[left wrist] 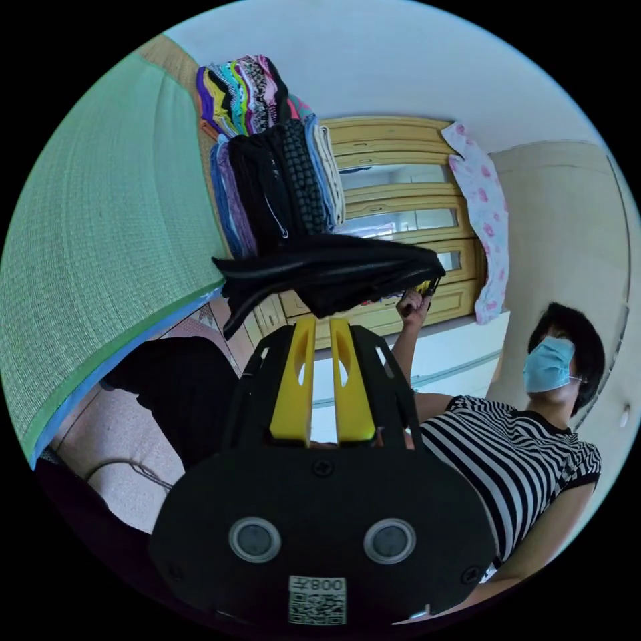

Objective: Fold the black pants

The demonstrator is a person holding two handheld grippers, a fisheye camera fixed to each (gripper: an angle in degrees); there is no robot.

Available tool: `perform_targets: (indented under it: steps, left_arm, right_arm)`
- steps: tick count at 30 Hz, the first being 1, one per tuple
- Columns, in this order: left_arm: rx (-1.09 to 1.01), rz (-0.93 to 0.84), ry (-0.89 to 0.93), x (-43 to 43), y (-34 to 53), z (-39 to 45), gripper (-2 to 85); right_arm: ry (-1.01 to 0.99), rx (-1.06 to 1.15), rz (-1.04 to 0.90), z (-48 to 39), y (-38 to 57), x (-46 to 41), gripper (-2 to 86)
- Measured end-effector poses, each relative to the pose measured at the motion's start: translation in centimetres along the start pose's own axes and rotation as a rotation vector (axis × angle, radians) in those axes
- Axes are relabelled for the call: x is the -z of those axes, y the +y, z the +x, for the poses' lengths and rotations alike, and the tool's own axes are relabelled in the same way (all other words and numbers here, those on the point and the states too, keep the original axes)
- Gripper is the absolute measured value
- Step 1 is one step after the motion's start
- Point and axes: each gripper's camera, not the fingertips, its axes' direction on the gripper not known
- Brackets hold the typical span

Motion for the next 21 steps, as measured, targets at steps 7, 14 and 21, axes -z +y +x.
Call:
perform_targets:
  steps: [7, 14, 21]
  left_arm:
    - [-0.184, -0.033, -0.144, 4.1, 6.7, 5.5, 10.1]
    - [-0.34, 0.048, -0.25, 9.0, 13.3, 10.7, 11.7]
    - [-0.323, 0.191, -0.402, 14.9, 19.8, 12.9, 11.6]
  right_arm:
    - [-0.18, 0.027, -0.129, -5.1, -1.5, -16.0, 0.6]
    - [-0.264, 0.041, -0.308, -10.8, -1.5, -32.8, 0.6]
    - [-0.34, 0.033, -0.464, -15.3, 0.8, -46.9, 0.6]
